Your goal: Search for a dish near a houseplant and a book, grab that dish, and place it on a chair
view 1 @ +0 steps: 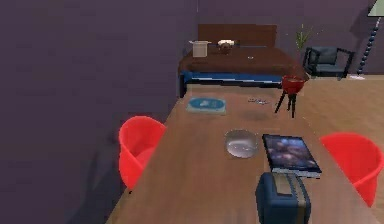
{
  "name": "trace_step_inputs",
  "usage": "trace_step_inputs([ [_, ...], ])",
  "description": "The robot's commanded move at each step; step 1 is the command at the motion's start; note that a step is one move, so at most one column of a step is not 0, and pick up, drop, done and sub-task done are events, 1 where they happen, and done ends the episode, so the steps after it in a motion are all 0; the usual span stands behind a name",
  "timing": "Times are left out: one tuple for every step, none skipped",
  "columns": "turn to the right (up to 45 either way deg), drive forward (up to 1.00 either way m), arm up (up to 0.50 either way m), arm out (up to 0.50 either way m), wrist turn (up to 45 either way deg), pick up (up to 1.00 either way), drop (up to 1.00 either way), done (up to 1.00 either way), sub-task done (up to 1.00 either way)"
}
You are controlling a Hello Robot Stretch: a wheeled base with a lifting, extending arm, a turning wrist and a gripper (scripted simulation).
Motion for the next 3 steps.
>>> trace_step_inputs([
  [45.0,0.00,0.00,0.00,0.0,0.00,0.00,0.00,0.00],
  [45.0,0.00,0.00,0.00,0.0,0.00,0.00,0.00,0.00],
  [9.0,0.00,0.00,0.00,0.0,0.00,0.00,0.00,0.00],
])
